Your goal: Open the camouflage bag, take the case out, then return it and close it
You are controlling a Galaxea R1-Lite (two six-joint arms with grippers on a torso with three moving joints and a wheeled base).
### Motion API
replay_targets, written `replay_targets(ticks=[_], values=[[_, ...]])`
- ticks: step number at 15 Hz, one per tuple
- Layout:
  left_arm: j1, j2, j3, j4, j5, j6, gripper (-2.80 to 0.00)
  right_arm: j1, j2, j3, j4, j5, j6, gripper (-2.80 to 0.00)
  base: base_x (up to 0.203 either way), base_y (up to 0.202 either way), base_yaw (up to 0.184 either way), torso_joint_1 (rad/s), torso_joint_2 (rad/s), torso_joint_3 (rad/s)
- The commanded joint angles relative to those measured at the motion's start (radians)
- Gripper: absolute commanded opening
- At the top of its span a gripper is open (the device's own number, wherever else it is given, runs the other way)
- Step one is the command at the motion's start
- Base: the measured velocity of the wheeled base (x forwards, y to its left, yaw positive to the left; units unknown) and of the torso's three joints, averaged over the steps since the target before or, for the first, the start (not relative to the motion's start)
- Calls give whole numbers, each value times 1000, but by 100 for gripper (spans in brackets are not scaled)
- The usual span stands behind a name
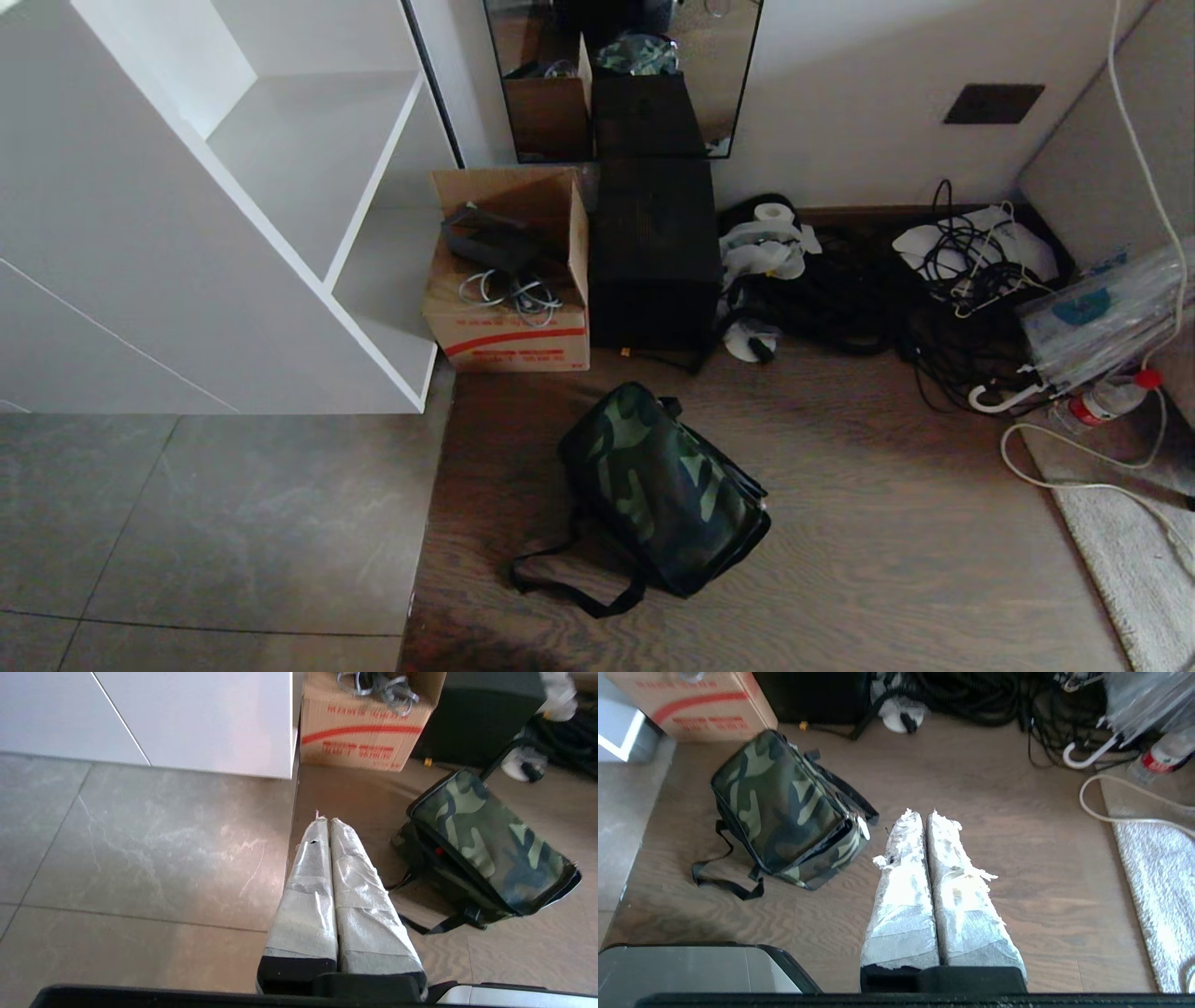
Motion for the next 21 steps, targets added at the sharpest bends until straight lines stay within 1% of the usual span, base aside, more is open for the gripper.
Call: replay_targets(ticks=[1,21], values=[[0,0,11,0,1,-1,-280,0,2,2,-1,0,0,-280,0,0,0,-2,6,205],[0,0,11,0,1,-2,-280,0,2,2,1,-1,1,-280,0,0,0,1,2,202]])
